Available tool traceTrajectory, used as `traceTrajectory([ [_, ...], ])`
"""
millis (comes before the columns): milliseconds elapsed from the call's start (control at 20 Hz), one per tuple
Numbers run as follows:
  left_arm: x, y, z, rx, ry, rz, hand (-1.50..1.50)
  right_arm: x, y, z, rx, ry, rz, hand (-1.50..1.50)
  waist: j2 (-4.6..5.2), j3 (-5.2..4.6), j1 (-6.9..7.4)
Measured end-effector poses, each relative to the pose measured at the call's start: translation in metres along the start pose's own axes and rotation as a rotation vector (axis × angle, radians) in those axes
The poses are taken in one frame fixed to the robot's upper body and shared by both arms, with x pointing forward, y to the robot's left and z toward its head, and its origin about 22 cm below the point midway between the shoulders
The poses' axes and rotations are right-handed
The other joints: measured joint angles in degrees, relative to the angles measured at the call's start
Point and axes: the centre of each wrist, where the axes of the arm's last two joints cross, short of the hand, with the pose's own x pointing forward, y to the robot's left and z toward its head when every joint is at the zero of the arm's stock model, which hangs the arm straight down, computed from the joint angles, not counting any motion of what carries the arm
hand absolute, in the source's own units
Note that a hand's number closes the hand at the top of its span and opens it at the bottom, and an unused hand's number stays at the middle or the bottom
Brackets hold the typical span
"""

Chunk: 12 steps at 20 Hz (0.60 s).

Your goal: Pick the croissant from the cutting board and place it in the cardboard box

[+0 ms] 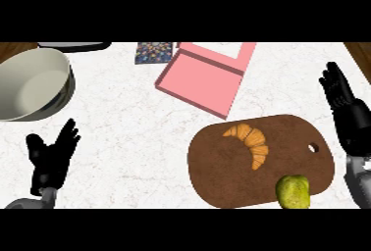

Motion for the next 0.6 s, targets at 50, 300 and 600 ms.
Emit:
traceTrajectory([
  [50, 0.004, -0.004, -0.001, -0.017, -0.02, -0.015, 0.0, -0.005, 0.001, 0.004, 0.006, 0.01, -0.006, -1.5, -0.16, -0.35, 0.3],
  [300, 0.055, -0.037, -0.006, -0.215, -0.274, -0.121, 0.0, -0.022, 0.039, 0.025, 0.188, 0.094, -0.018, -1.5, -0.57, -1.24, 0.66],
  [600, 0.075, -0.065, 0.001, -0.364, -0.398, -0.158, 0.0, -0.033, 0.027, 0.039, 0.244, -0.058, 0.404, -1.5, -1.24, -1.55, -0.48],
])
